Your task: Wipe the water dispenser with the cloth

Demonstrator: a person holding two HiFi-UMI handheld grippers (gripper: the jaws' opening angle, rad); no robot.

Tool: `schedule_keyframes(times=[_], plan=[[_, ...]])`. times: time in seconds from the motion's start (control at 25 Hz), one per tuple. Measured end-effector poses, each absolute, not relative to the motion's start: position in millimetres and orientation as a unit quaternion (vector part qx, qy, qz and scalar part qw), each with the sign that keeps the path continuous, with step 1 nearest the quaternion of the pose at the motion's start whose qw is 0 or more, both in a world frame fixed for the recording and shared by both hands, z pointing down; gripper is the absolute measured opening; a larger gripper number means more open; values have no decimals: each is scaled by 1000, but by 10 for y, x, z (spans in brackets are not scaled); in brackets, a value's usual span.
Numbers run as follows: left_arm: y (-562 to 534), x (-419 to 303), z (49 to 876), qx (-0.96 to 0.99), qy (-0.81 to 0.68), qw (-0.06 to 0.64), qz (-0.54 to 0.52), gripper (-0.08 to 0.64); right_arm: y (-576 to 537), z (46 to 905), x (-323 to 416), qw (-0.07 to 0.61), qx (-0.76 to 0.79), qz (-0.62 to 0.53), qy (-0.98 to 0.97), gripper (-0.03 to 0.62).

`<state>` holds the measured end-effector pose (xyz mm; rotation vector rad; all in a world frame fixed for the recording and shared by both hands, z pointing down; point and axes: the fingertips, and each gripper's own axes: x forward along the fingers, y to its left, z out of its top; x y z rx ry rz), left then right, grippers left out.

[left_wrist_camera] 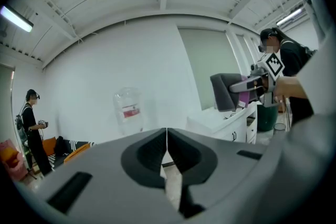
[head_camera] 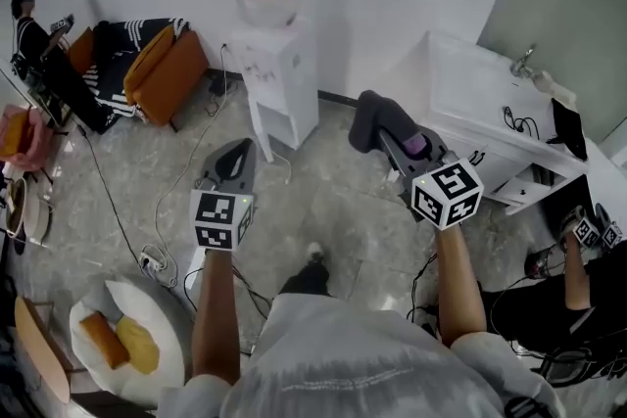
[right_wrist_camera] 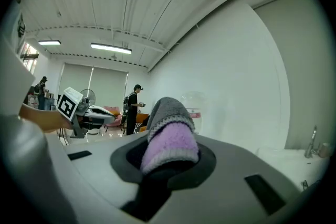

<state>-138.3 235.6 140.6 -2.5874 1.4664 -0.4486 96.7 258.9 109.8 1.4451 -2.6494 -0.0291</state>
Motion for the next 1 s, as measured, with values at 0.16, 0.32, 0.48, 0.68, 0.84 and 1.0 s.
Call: schedule_keyframes(times=[0.16,0.32,0.48,0.68,0.84,1.0], plan=[[2088,-1363,1457,-856,490,66,-151,17,2288,1140,978,58,473,-14,-879,69],[1686,-1326,1503,-853,497,64,-145,17,1900,1201,1043,77,474,-37,-877,69],[1184,-1260,1582,-849,506,52,-142,17,1422,1251,1119,96,467,-46,-878,69],[545,-1130,1632,-848,508,39,-147,17,746,1209,1274,76,460,-4,-885,69],[114,-1131,1665,-845,511,34,-155,17,298,1259,1209,78,441,-9,-894,69],[-283,-1221,1719,-840,519,26,-155,17,-128,1343,1051,95,427,-18,-899,69]])
